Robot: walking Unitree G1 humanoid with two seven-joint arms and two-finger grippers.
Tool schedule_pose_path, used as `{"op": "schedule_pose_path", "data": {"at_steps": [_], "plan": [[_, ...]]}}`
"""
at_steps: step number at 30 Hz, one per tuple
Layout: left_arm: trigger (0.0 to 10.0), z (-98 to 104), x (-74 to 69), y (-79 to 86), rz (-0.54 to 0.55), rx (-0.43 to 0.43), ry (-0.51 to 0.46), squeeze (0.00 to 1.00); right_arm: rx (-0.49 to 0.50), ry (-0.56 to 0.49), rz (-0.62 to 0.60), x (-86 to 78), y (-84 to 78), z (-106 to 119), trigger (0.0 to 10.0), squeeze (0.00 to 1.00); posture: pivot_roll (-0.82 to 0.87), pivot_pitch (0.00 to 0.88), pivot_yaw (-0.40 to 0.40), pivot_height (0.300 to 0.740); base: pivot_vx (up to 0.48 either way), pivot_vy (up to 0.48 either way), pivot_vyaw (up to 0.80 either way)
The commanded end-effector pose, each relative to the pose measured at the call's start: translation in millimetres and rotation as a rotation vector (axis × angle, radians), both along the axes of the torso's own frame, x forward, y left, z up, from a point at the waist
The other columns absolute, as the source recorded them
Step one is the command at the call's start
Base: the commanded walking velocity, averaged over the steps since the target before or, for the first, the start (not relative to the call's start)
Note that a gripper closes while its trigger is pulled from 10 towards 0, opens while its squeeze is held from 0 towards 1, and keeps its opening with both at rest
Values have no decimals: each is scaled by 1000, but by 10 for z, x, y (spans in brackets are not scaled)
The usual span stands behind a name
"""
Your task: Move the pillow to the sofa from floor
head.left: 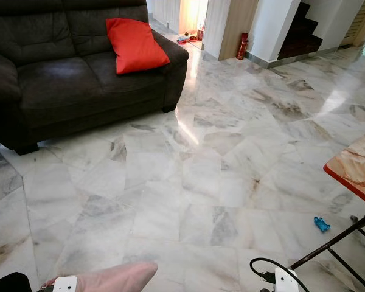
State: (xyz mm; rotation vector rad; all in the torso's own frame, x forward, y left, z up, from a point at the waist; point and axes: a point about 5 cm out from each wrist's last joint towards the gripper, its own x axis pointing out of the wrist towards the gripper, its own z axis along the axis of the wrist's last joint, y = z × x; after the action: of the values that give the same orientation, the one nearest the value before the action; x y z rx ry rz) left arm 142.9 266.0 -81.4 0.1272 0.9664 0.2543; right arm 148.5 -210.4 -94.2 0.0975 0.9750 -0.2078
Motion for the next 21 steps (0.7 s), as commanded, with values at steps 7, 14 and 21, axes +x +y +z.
{"op": "schedule_pose_path", "data": {"at_steps": [7,14,21], "plan": [[10000,-16,-35,-5,-12,-1,16,0,-10,5,-4,-16,-52,3,10000,0,102,0,-89,740,0,0,0],[10000,-16,-35,-6,-12,-1,16,0,-7,11,-2,-31,-48,-4,10000,0,105,0,-90,740,0,0,0],[10000,-14,-31,-3,-15,0,16,0,-7,13,-1,-33,-48,-5,10000,0,101,0,-87,740,0,0,0]]}}
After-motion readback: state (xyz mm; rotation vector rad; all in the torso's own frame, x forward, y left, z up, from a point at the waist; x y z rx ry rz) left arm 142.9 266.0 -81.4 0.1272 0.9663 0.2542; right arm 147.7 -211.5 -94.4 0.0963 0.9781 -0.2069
